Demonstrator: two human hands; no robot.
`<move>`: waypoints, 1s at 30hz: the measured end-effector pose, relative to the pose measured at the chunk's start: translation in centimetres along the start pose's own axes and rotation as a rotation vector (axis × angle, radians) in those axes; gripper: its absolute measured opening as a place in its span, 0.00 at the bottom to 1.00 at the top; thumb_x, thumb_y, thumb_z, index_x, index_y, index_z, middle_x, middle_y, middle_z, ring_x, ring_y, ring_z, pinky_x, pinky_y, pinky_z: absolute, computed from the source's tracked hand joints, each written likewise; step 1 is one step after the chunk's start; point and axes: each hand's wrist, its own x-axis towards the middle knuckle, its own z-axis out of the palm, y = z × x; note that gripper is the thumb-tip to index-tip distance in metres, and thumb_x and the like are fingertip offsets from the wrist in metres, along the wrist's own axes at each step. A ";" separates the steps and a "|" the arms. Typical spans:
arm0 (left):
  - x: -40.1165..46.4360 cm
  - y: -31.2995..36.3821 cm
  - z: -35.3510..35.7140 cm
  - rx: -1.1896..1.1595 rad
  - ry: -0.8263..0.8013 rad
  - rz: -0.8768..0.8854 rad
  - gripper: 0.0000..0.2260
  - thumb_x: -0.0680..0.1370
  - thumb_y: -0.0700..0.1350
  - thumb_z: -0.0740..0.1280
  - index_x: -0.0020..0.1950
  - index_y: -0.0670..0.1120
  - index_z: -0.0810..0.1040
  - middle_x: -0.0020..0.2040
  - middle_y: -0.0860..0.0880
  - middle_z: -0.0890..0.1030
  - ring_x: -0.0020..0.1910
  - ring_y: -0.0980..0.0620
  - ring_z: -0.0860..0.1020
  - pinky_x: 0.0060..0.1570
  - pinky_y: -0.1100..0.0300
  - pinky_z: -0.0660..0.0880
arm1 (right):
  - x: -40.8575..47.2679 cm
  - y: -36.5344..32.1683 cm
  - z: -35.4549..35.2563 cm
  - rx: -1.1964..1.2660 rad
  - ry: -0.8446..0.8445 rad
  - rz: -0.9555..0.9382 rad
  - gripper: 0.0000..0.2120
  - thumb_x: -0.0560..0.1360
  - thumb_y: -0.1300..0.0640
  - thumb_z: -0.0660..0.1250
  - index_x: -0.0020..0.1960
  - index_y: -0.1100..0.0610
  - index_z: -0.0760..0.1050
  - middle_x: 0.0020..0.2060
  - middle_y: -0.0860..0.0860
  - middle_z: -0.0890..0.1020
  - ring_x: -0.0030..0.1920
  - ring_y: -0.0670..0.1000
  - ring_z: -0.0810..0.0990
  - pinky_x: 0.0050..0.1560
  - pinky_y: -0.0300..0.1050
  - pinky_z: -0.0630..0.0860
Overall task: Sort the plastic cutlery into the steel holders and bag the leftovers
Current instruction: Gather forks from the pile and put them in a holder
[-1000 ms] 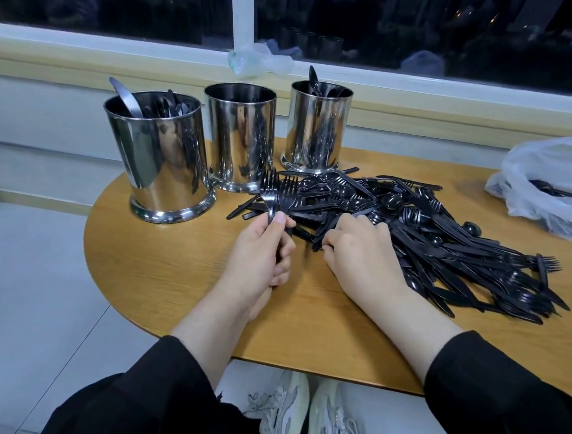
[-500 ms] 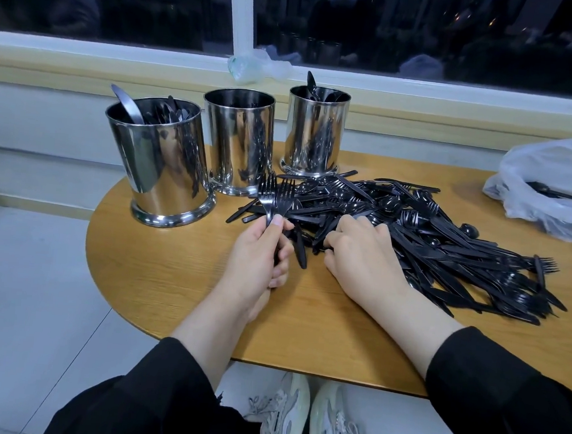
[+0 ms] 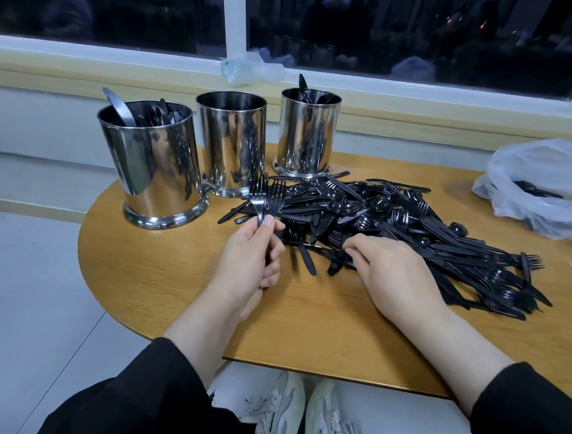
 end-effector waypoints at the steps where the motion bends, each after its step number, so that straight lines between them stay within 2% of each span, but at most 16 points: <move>1: 0.0 0.0 0.0 0.001 -0.002 -0.003 0.11 0.87 0.50 0.58 0.53 0.46 0.75 0.33 0.51 0.68 0.26 0.54 0.60 0.22 0.63 0.57 | -0.4 0.2 -0.4 0.029 0.005 0.028 0.07 0.83 0.55 0.63 0.55 0.51 0.79 0.41 0.47 0.83 0.43 0.52 0.80 0.45 0.50 0.77; 3: -0.1 0.1 0.0 0.011 -0.006 -0.004 0.11 0.87 0.51 0.58 0.53 0.46 0.75 0.32 0.51 0.69 0.26 0.54 0.60 0.22 0.63 0.57 | -1.0 0.6 -1.1 0.076 0.007 0.086 0.07 0.83 0.54 0.63 0.56 0.52 0.79 0.41 0.48 0.83 0.43 0.53 0.80 0.44 0.50 0.77; 7: -0.5 0.2 0.2 0.055 0.005 0.002 0.11 0.87 0.51 0.58 0.54 0.47 0.76 0.32 0.52 0.67 0.27 0.55 0.60 0.23 0.63 0.56 | -1.9 1.0 -2.4 0.142 0.042 0.184 0.08 0.82 0.52 0.65 0.55 0.51 0.82 0.37 0.46 0.84 0.38 0.49 0.80 0.41 0.44 0.74; 11: -0.8 0.3 0.8 0.131 -0.013 0.009 0.11 0.87 0.52 0.59 0.56 0.47 0.76 0.33 0.52 0.65 0.28 0.54 0.58 0.27 0.60 0.54 | -2.0 1.3 -3.3 0.238 0.188 0.281 0.05 0.80 0.53 0.69 0.52 0.51 0.83 0.33 0.45 0.81 0.35 0.44 0.77 0.36 0.35 0.68; 15: -1.0 0.5 1.0 0.203 -0.065 0.010 0.11 0.87 0.51 0.58 0.55 0.45 0.76 0.33 0.51 0.67 0.28 0.54 0.59 0.27 0.60 0.55 | -1.6 0.7 -4.6 0.491 0.283 0.356 0.05 0.79 0.58 0.69 0.50 0.49 0.80 0.38 0.45 0.81 0.40 0.44 0.77 0.43 0.38 0.73; 17: -1.1 0.6 1.0 0.221 -0.076 0.009 0.12 0.87 0.50 0.59 0.53 0.44 0.75 0.33 0.50 0.70 0.28 0.53 0.62 0.27 0.59 0.58 | -1.5 0.1 -5.3 0.612 0.261 0.335 0.08 0.79 0.59 0.69 0.51 0.46 0.77 0.39 0.43 0.80 0.41 0.42 0.76 0.44 0.35 0.72; 21: -2.1 1.2 2.3 0.274 -0.175 -0.001 0.13 0.87 0.48 0.58 0.52 0.42 0.76 0.37 0.46 0.80 0.32 0.49 0.76 0.31 0.58 0.73 | -1.2 -1.3 -5.8 0.722 0.193 0.304 0.13 0.79 0.57 0.70 0.59 0.44 0.76 0.38 0.42 0.81 0.40 0.41 0.77 0.43 0.31 0.70; 23: -2.9 1.4 3.6 0.259 -0.260 -0.056 0.12 0.87 0.48 0.58 0.54 0.41 0.76 0.40 0.42 0.82 0.33 0.47 0.79 0.33 0.56 0.77 | -1.2 -1.7 -5.4 0.694 0.236 0.333 0.10 0.78 0.58 0.71 0.55 0.45 0.78 0.38 0.42 0.82 0.41 0.39 0.78 0.43 0.28 0.70; 24: -3.2 1.3 4.1 0.254 -0.302 -0.078 0.12 0.87 0.48 0.58 0.55 0.41 0.75 0.40 0.42 0.83 0.31 0.46 0.79 0.31 0.55 0.76 | -1.2 -1.9 -5.1 0.678 0.250 0.351 0.08 0.77 0.58 0.72 0.53 0.46 0.79 0.38 0.42 0.82 0.41 0.37 0.78 0.43 0.27 0.69; 26: -3.6 1.0 5.0 0.253 -0.342 -0.097 0.12 0.87 0.50 0.58 0.56 0.42 0.75 0.37 0.43 0.80 0.25 0.48 0.72 0.28 0.58 0.68 | -1.1 -2.0 -4.5 0.665 0.264 0.378 0.06 0.77 0.58 0.72 0.52 0.49 0.80 0.39 0.41 0.82 0.41 0.34 0.78 0.43 0.26 0.70; 28: -3.6 0.6 5.5 0.244 -0.332 -0.120 0.14 0.87 0.52 0.58 0.57 0.43 0.76 0.32 0.48 0.73 0.24 0.53 0.62 0.27 0.61 0.58 | -1.0 -1.7 -3.8 0.646 0.282 0.393 0.05 0.76 0.57 0.73 0.51 0.50 0.81 0.39 0.42 0.82 0.41 0.36 0.78 0.43 0.27 0.71; 30: -3.3 0.2 5.6 0.249 -0.310 -0.144 0.16 0.87 0.54 0.58 0.57 0.43 0.78 0.32 0.51 0.66 0.26 0.54 0.57 0.28 0.60 0.53 | -1.2 -1.3 -3.3 0.617 0.286 0.387 0.05 0.76 0.55 0.74 0.52 0.50 0.82 0.39 0.42 0.82 0.43 0.38 0.79 0.44 0.28 0.71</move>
